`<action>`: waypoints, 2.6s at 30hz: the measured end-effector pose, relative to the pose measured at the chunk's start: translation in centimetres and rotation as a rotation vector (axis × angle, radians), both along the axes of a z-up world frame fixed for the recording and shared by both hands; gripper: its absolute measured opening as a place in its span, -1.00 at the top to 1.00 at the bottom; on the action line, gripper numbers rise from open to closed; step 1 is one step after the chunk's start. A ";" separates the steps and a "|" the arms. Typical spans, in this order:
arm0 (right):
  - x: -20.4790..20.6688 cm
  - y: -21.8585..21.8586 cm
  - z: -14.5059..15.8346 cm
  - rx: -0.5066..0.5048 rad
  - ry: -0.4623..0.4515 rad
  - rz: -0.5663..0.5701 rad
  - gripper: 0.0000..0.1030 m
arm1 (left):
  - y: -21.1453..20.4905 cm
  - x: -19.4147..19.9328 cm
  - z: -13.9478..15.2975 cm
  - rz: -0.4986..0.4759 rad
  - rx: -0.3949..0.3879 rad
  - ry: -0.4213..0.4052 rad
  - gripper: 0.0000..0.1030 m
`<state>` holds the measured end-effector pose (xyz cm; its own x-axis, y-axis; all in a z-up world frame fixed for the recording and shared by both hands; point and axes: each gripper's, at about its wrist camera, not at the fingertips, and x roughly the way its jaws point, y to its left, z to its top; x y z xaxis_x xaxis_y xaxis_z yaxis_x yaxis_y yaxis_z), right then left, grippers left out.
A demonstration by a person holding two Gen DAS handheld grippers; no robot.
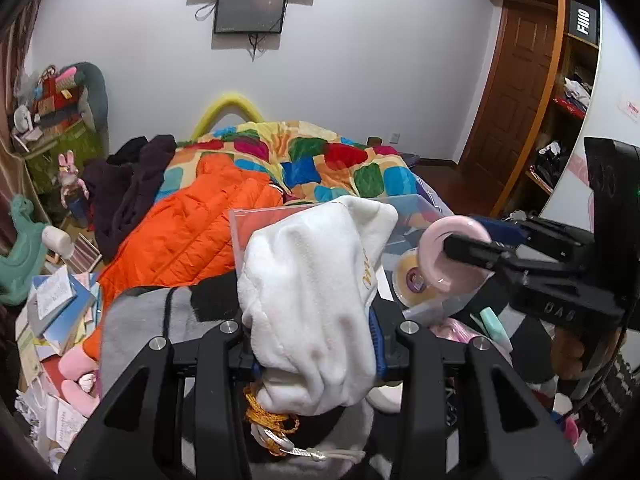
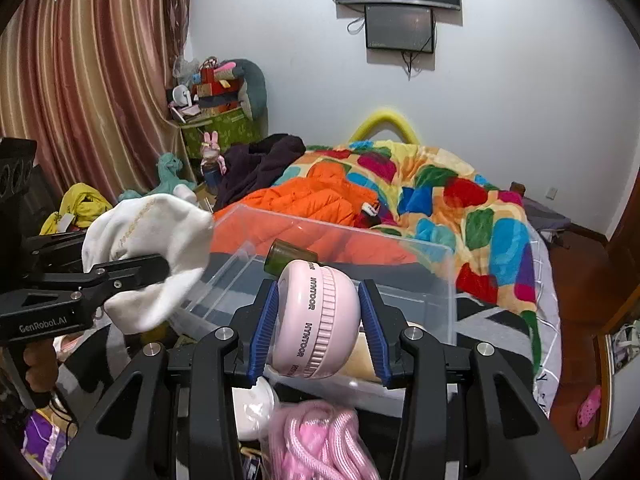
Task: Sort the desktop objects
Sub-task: 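Carry the pouch over the box with left tool while right tool carries the fan, then release the pouch into the box with left tool while right tool releases the fan, then grasp the gold gourd pendant with left tool while right tool grasps bagged pink rope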
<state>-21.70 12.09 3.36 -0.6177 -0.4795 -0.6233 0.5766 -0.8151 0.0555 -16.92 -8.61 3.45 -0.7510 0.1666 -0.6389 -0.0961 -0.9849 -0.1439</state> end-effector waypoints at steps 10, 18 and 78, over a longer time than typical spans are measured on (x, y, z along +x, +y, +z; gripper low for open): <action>-1.8 -1.8 -2.4 0.049 -0.060 0.027 0.28 | 0.2 -2.4 -2.6 -0.005 0.012 -0.036 0.24; -1.8 -3.0 -3.8 0.097 -0.072 0.050 0.29 | 0.8 -3.5 -4.1 0.000 0.003 -0.071 0.08; 7.0 6.9 -4.5 0.187 -0.086 0.042 -0.55 | -0.3 5.2 -7.7 0.055 -0.211 -0.226 -0.82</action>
